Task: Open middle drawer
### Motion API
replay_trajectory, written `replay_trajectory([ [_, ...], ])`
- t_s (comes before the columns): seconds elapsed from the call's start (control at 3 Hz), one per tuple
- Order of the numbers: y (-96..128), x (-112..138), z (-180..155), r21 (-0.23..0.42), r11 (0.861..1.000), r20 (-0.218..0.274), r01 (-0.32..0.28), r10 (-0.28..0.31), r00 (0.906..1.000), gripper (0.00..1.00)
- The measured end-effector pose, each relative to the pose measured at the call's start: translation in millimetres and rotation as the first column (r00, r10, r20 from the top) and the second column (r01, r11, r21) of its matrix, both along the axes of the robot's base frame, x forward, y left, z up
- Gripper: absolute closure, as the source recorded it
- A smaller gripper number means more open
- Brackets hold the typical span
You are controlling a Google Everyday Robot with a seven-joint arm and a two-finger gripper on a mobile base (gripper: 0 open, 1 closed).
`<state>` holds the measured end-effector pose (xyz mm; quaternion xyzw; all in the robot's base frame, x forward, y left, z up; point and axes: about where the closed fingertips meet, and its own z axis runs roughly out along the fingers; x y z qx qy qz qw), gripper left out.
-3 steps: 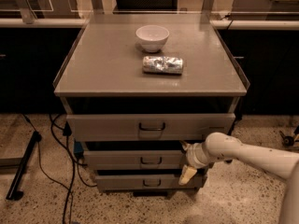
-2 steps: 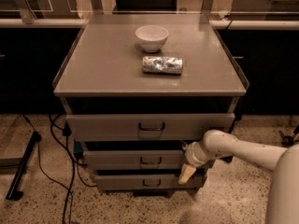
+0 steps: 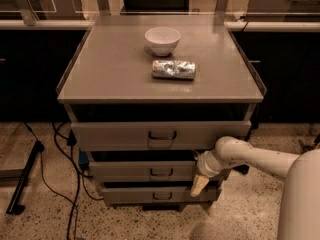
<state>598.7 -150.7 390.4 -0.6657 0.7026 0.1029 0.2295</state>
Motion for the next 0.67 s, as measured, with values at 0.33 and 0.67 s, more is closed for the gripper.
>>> replay_trajectory([
  [0.33,-3.0,-9.6,-2.4,-0.008,1.0,-0.042,-0.001,0.001,0.9991,0.0],
  [0.67,-4.5,-16.1,-0.5,-0.014,1.0,-0.059,-0.005,0.004,0.9982,0.0],
])
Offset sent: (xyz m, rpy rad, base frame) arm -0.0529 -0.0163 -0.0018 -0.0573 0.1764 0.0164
